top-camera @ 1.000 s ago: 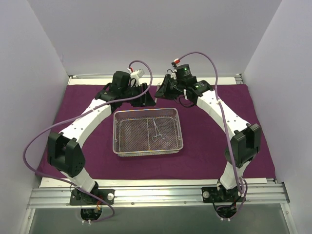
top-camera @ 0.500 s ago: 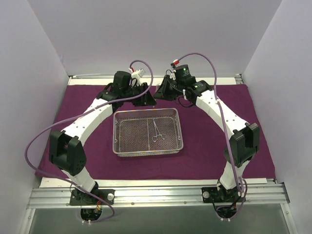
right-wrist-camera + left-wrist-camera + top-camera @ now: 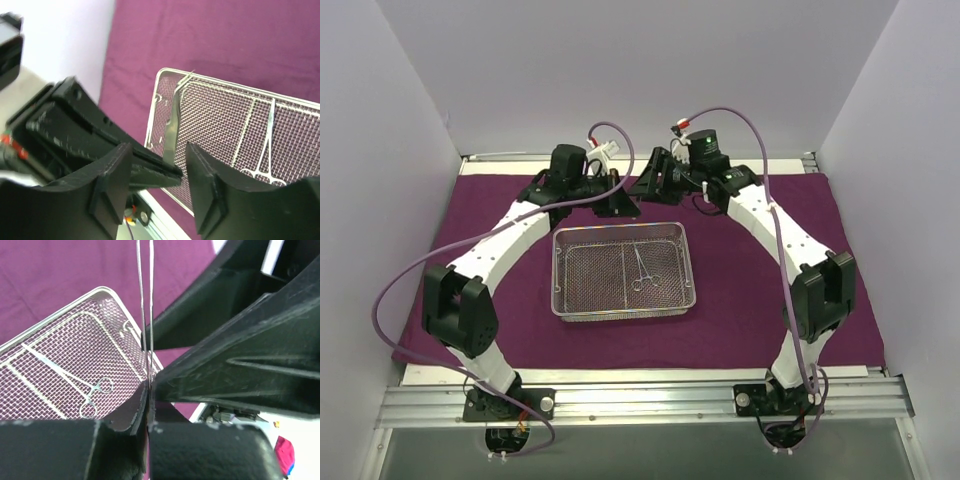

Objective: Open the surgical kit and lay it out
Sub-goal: Place the medical item in the surgical kit.

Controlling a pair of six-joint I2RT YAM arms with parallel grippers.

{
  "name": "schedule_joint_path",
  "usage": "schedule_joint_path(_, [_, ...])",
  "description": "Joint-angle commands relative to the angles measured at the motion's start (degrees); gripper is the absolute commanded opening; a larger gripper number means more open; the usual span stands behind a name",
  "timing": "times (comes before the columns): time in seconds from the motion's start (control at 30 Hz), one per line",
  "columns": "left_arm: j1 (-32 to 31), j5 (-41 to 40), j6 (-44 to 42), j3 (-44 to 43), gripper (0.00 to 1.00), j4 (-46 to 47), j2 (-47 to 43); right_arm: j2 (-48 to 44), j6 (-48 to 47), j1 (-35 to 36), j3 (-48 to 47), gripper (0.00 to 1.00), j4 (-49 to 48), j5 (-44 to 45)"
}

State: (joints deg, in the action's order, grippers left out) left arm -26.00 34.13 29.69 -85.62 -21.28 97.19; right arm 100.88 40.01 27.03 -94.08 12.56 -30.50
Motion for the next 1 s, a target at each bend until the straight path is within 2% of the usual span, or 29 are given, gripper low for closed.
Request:
schedule_joint_path(0.0, [2.3,6.7,0.5,1.9,0.02,4.7,-2.4,-3.7,-3.7,-2.9,2.2,0.49,-5.2,-9.7])
schedule_joint_path(0.07, [4.0,10.7,1.5,3.4,0.02,6.2,-2.9,-5.2,-6.6,-3.7,3.5,0.49,-5.9,-11.3])
schedule_joint_path(0.17, [5.3,18.7,6.4,7.0,0.02,13.1,-3.6,-7.4,-9.0,-4.4,7.3,0.50,-8.9,-14.1])
schedule_joint_path(0.23, [5.6,21.2,9.4,8.9,0.02,17.6,-3.6,-8.5,-9.6,-5.0,10.0,0.47,-10.4,-16.9])
schedule_joint_path(0.4, [5.3,26.9,18.3,12.5,0.02,30.3,-3.0,-11.3,-7.1,-5.4,15.6,0.44,-21.7,-23.0])
schedule_joint_path(0.47, [5.3,27.1,19.0,13.1,0.02,30.9,-2.6,-11.6,-5.5,-5.4,16.9,0.44,-25.1,-23.3])
schedule_joint_path(0.97, [3.4,28.8,24.9,15.7,0.02,39.6,-1.7,-8.8,-2.7,-6.4,16.9,0.39,-26.6,-23.9])
